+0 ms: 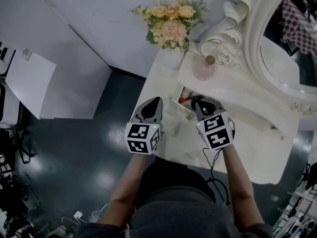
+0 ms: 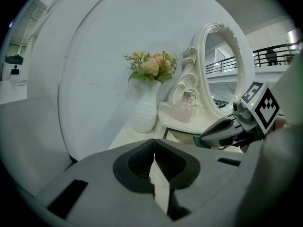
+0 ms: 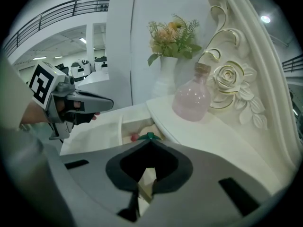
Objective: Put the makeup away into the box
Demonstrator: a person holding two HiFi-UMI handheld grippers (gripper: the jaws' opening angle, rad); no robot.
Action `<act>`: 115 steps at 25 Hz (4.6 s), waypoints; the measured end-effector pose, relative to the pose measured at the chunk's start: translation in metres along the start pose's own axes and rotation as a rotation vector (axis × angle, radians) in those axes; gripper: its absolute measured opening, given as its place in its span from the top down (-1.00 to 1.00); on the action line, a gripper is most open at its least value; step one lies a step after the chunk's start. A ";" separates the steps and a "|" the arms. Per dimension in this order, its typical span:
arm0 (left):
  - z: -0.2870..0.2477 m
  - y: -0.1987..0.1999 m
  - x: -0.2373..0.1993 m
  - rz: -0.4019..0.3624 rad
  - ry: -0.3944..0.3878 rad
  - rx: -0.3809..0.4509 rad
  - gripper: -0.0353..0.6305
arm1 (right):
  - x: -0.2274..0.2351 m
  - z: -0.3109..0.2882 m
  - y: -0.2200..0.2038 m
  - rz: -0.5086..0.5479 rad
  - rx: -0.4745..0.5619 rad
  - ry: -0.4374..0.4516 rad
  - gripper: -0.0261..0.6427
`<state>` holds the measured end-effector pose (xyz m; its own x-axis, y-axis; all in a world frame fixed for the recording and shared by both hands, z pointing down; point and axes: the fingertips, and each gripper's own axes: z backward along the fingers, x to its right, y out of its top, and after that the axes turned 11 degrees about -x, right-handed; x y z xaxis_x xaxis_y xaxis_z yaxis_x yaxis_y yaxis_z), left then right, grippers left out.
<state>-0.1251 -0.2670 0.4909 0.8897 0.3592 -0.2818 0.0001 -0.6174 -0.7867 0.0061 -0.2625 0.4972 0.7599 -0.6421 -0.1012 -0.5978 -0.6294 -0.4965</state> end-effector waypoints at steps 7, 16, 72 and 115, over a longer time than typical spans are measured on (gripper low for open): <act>-0.002 -0.001 -0.001 0.003 -0.006 -0.005 0.88 | 0.001 -0.003 -0.002 0.007 -0.031 -0.014 0.90; -0.003 -0.004 -0.003 0.015 -0.008 -0.010 0.88 | -0.001 -0.006 -0.004 0.028 -0.063 -0.025 0.89; 0.023 0.026 0.047 -0.098 -0.004 0.061 0.88 | 0.038 0.128 -0.019 -0.396 0.473 -0.045 0.91; 0.041 0.034 0.081 -0.186 -0.001 0.094 0.87 | 0.057 0.182 -0.058 -0.414 0.649 -0.135 0.91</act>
